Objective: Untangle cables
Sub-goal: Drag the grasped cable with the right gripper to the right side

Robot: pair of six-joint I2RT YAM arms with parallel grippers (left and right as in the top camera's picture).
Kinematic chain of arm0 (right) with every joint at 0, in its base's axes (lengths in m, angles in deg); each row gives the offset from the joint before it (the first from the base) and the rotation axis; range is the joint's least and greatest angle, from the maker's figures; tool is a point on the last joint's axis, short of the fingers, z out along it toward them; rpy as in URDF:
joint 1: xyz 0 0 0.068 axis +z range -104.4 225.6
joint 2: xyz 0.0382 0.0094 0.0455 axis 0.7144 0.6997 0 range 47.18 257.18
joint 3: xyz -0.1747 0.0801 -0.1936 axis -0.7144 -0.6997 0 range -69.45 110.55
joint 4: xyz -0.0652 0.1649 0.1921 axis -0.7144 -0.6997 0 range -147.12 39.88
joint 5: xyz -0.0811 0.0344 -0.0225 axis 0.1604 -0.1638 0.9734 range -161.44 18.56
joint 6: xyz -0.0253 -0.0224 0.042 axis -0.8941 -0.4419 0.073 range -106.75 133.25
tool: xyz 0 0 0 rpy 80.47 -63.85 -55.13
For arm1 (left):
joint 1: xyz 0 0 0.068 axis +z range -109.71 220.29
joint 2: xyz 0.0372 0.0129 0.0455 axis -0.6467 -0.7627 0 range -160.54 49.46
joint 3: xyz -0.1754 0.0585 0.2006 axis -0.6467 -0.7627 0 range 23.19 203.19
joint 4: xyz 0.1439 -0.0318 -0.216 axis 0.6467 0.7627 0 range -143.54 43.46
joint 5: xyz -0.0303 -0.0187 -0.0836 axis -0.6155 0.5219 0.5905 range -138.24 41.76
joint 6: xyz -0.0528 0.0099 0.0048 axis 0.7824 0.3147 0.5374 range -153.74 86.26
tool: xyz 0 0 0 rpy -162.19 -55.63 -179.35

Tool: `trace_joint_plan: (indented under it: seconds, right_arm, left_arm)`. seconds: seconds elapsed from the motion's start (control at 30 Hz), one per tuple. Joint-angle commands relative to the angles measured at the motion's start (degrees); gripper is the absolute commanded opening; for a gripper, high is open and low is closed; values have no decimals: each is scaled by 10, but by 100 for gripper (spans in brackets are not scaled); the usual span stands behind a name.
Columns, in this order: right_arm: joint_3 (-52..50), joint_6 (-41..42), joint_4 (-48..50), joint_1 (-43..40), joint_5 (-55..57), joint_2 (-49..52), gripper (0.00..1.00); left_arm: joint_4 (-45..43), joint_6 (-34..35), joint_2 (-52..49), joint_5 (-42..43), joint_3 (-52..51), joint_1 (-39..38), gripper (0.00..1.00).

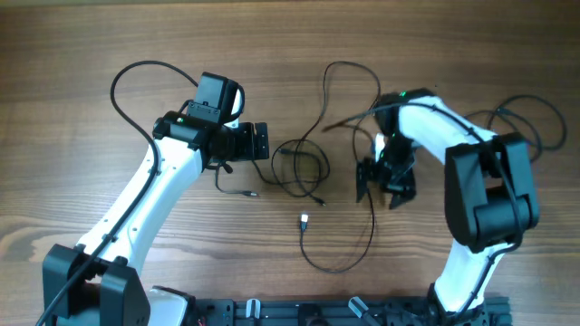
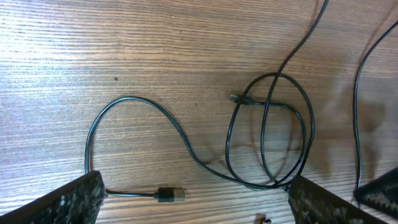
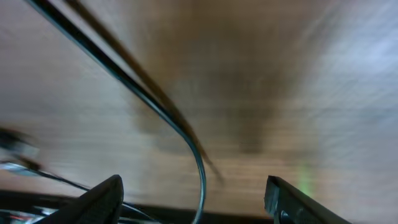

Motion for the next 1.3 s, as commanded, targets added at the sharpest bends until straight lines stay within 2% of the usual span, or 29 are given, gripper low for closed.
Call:
trace_joint_plan:
  seconds: [0.0, 0.07, 0.2, 0.23, 0.37, 0.47, 0.6, 0.73, 0.93, 1.1, 1.27]
  right_arm:
    - [-46, 7, -5, 32, -12, 6, 72]
    - [-68, 19, 15, 50, -25, 6, 68]
    - [-82, 91, 88, 87, -29, 5, 50]
    - [-82, 98, 101, 89, -29, 5, 42]
    - [-82, 115, 123, 89, -28, -1, 24]
    - [-73, 120, 122, 84, 2, -40, 5]
    - [-43, 121, 118, 63, 56, -129, 4]
    - [16, 101, 120, 8, 179, -225, 4]
    - [126, 72, 133, -88, 372, -313, 4]
    - [151, 80, 173, -163, 433, -357, 4]
    - [151, 156, 257, -266, 447, -379, 4]
  left_arm:
    - [-2, 1, 1, -7, 2, 3, 97]
    - [-4, 1, 1, -7, 2, 3, 97]
    - [-4, 1, 1, -7, 2, 3, 97]
    - [-4, 1, 1, -7, 2, 3, 96]
    - [-4, 1, 1, -7, 2, 3, 96]
    - [-4, 1, 1, -7, 2, 3, 96]
    - [-4, 1, 1, -7, 2, 3, 95]
    - [-4, 1, 1, -7, 2, 3, 95]
    - [-3, 1, 1, -7, 2, 3, 94]
    - [-3, 1, 1, -5, 2, 3, 94]
    - [1, 1, 1, -5, 2, 3, 93]
